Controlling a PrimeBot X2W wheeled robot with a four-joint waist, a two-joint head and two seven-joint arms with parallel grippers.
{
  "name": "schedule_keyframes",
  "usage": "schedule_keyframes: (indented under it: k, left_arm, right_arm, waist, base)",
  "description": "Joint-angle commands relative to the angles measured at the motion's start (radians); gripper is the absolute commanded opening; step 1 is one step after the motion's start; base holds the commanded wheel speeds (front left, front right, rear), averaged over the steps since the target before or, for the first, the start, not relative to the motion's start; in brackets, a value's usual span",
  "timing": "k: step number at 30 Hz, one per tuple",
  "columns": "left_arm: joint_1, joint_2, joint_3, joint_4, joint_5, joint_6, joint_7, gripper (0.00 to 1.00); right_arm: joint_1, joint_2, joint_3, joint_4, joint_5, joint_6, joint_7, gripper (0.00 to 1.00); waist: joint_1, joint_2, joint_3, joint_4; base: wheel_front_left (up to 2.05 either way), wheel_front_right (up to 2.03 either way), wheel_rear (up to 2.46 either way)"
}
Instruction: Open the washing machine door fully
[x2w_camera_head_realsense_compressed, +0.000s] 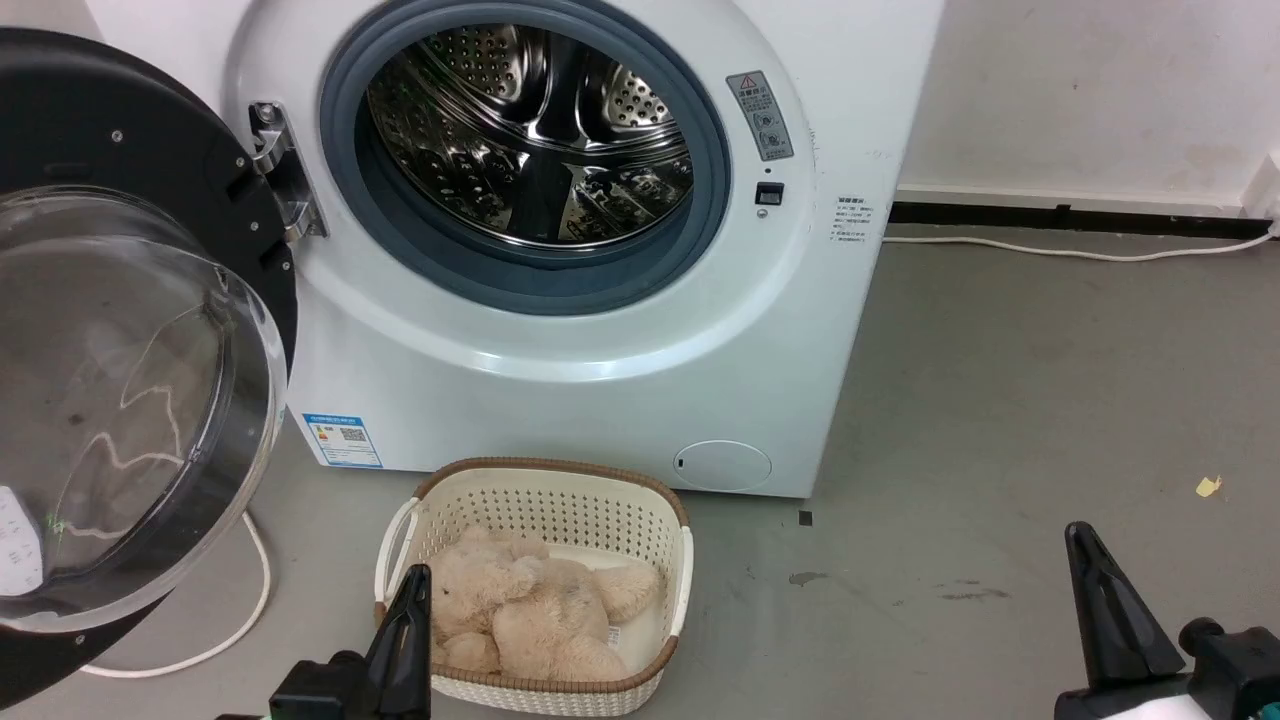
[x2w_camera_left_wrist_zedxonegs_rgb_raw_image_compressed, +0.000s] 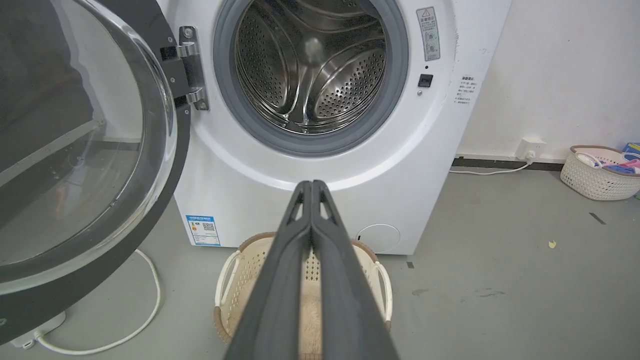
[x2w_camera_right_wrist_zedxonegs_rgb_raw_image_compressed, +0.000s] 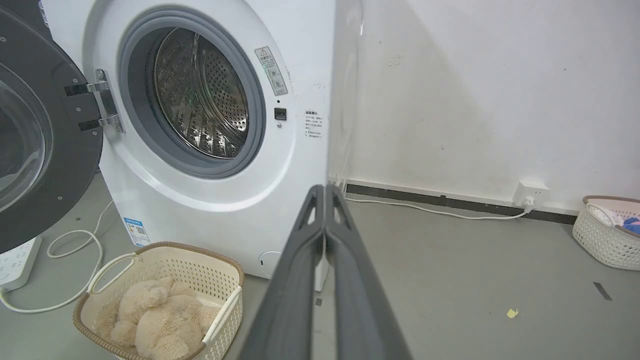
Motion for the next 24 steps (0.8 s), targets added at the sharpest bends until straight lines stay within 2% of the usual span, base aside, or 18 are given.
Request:
schedule_keyframes:
  k: [1,24]
  left_arm:
    - [-0.019,-0.003,0.004,-0.005,0.010,-0.002,0.007,0.00]
    - [-0.041,-0.008,0.025,-0.011,0.036,-0.005,0.054,0.00]
  right_arm:
    - [-0.018,0.000,0.004,0.004,-0.004,0.000,0.006,0.00]
    - [-0.040,0.001,0.029,0.012,-0.011,0.000,0.053,0.00]
  waist:
    - [0.0000,0.0000,0.000,-0.001]
    - [0.0000,0.0000,0.003,-0.019]
  base:
    - [0.00,0.00,0.00]
    - [0.00,0.00,0.00]
